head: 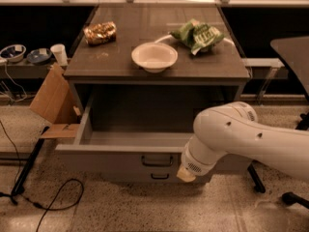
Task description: Close top drawer
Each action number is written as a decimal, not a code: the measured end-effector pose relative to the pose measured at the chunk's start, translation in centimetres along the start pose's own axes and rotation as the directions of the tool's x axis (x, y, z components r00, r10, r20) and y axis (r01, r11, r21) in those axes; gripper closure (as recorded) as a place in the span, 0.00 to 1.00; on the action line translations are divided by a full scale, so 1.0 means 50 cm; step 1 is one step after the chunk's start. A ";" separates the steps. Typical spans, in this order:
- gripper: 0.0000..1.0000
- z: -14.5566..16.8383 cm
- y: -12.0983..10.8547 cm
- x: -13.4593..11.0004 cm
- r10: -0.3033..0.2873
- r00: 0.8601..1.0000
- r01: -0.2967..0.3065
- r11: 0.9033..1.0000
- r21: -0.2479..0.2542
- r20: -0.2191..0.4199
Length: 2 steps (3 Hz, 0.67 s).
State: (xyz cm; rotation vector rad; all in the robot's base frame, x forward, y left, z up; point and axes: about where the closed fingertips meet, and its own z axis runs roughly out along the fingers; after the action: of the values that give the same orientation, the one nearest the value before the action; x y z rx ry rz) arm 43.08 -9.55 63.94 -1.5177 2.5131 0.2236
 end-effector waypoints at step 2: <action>0.99 0.012 -0.060 -0.051 -0.027 1.000 0.027 0.999 0.043 -0.012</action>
Offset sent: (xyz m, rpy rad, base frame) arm 0.1200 0.0382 0.0011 -0.1015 -0.1061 0.0739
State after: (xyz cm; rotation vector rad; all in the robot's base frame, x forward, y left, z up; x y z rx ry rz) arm 46.97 -8.62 63.92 -1.5395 2.4880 0.1553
